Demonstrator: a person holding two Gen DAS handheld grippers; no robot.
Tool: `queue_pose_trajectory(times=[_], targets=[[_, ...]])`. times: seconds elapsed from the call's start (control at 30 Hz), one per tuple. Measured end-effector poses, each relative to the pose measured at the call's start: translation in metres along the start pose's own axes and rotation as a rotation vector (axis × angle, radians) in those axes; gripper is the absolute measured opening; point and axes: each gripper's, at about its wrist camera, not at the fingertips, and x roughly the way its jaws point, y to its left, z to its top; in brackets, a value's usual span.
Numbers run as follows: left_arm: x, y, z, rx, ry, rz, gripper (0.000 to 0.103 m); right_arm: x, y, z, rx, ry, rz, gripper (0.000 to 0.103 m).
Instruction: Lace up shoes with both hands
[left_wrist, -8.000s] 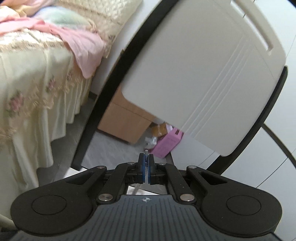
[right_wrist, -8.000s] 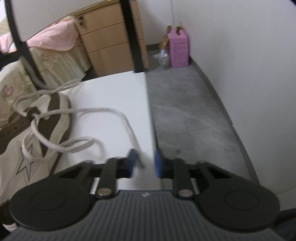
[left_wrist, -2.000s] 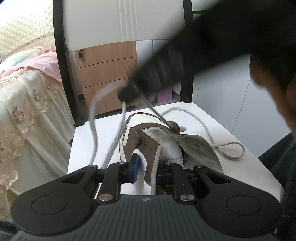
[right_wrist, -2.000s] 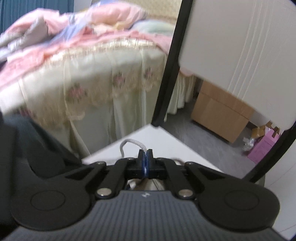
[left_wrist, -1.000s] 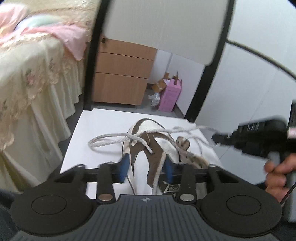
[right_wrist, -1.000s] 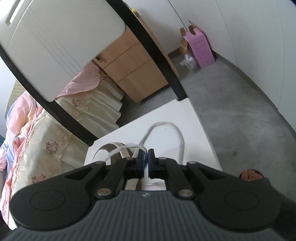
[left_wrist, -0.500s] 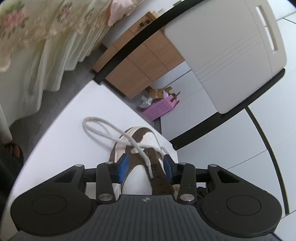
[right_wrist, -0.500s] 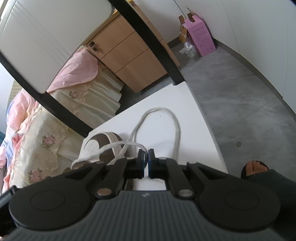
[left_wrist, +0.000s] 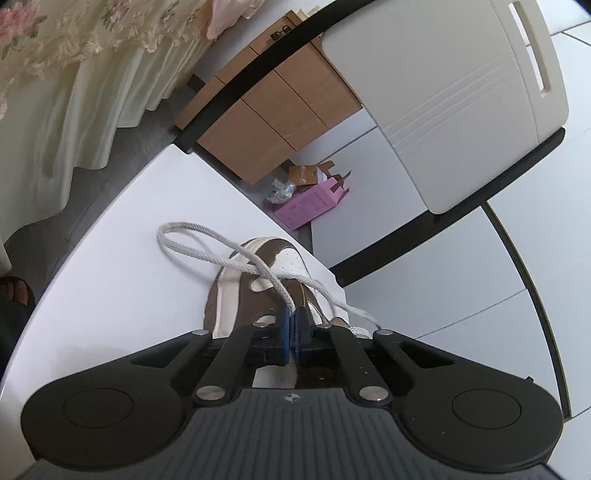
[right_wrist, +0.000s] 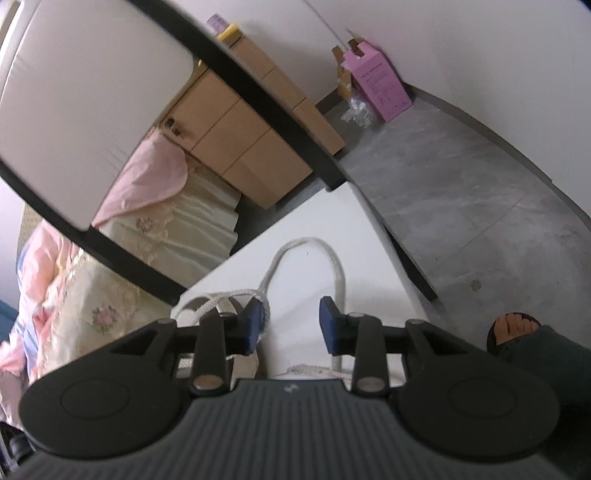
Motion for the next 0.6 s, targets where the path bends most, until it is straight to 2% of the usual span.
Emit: queue_pose_trajectory(times=[0.13,0.33,0.47,0.6], targets=[[-0.010,-0.005,0.000,0.017,-0.027,-0.031,0.003,-0.011,-0.001,0.000,0.038,-0.046,0.016,0.041],[-0.026,-0.017,0.000,0.037,-0.072,-0.147,0.003,-0.034,0.001,0.001,0.054,-0.102,-0.018,0.049],[-0.031,-0.024,-0.001,0.060,-0.076,-0.194,0.003,-0.047,-0.005,0.001,0.107,-0.138,-0.022,0.054],[-0.033,-0.029,-0.002,0.070,-0.075,-0.213,0.003,-0.070,0.000,-0.001,0.104,-0.216,0.024,0.055]])
